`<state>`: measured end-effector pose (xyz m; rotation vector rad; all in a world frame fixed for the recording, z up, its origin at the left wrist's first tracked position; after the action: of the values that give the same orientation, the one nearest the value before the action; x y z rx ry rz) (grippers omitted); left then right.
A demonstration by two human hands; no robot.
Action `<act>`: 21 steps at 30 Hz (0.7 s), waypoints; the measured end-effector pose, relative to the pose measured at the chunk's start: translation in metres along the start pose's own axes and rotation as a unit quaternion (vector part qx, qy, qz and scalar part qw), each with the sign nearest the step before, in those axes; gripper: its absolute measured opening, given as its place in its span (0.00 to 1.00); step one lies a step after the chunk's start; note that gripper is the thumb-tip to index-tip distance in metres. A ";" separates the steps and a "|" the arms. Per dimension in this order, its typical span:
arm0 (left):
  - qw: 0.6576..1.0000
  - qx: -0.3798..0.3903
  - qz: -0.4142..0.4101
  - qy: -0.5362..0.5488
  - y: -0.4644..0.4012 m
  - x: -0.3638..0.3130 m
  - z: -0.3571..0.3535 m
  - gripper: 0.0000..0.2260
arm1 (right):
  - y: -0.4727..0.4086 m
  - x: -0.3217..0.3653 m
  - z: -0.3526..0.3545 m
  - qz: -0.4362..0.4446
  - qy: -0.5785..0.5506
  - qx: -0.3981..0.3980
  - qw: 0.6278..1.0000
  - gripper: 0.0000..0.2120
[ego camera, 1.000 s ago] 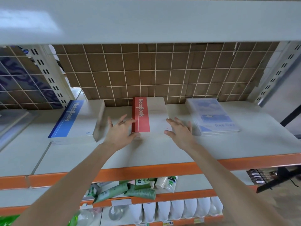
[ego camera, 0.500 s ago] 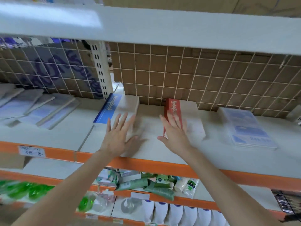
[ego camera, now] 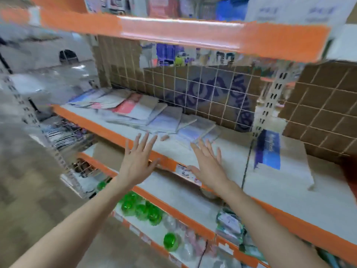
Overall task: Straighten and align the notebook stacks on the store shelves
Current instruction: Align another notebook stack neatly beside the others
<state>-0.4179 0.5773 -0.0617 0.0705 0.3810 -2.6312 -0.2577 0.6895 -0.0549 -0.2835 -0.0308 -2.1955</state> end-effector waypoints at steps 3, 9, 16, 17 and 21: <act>0.999 0.006 0.041 -0.019 0.001 0.076 0.008 0.31 | -0.042 0.063 -0.017 0.019 -0.015 -0.001 1.000 0.34; 0.997 0.016 0.065 -0.032 -0.029 0.157 0.018 0.29 | -0.114 0.128 -0.038 0.032 -0.047 0.020 0.998 0.34; 0.998 0.029 0.049 -0.040 -0.114 0.186 -0.002 0.29 | -0.216 0.131 -0.054 0.010 -0.046 0.024 0.999 0.34; 0.998 0.027 0.038 -0.040 -0.128 0.189 -0.005 0.29 | -0.233 0.131 -0.055 0.008 -0.048 0.022 0.999 0.34; 0.996 0.061 -0.017 -0.057 -0.178 0.198 -0.014 0.32 | -0.287 0.135 -0.061 0.007 -0.058 0.027 0.998 0.39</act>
<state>-0.6756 0.6424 -0.0526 -0.0476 0.1834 -2.6745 -0.5752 0.7475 -0.0622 -0.3789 -0.1513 -2.1596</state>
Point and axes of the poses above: each hand's wrist, its own y-axis away from the middle knuckle, its own z-axis out of the back of the hand, x = y × z, the point moved 7 cm from there along -y, towards the middle knuckle, and after that the axes turned 1 degree about y, right-handed, at the moved point
